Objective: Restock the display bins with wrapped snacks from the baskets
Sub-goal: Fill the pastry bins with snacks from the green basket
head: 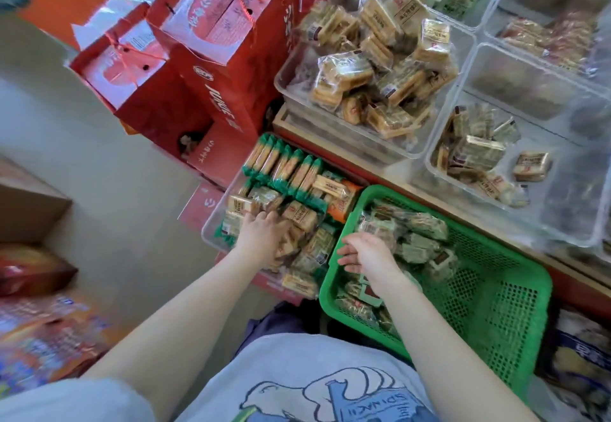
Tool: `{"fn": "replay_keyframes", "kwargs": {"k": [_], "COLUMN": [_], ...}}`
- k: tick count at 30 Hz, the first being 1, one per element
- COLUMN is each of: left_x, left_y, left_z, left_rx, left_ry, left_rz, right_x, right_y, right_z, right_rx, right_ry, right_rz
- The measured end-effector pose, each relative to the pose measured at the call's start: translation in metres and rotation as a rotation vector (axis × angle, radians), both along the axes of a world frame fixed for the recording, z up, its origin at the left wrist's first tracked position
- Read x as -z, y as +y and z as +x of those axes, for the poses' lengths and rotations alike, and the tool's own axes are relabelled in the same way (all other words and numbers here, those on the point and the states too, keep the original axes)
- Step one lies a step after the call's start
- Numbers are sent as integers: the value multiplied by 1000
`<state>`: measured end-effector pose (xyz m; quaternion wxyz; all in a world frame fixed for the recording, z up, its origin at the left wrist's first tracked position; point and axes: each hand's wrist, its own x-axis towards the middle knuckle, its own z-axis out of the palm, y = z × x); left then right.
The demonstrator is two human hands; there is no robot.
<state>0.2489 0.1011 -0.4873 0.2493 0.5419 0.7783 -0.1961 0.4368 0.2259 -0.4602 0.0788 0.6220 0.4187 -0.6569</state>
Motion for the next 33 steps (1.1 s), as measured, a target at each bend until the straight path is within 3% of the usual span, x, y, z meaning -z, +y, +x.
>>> {"fn": "replay_keyframes", "kwargs": {"k": [4,10,13,16,19,21,23,26,28,31,33], "left_x": [-5,-51,-79,-98,-109,-110,-108,-98,-81,-51,-37], "left_y": [10,28,38,53,76,94,106,106,99,81,65], "left_z": [-6,-9,-2,9,21,28,31,30,28,22,17], "left_rx": [-108,-612,-785,-833,-833,-981,-1113,-1100,-1085,-1026,-951], "left_ry": [-135,-747,-1093,-1256,-1252,-1234,-1236,-1092,-983,-761,-612], "left_rz": [55,189,248,313,349,393,426,420,391,338,321], "right_x": [-4,-33,-51,-75,-98,-109,-117,-124,-118,-102,-91], "right_y": [-8,14,31,48,65,79,92,117,130,133,118], "right_z": [0,-2,-3,4,12,20,29,42,48,41,23], "right_rx": [-31,-105,-18,-211,-364,-277,44,594,751,688,469], "right_ry": [9,38,216,385,357,359,438,554,548,459,377], "right_rz": [-11,157,112,38,99,173,198,245,276,301,313]}}
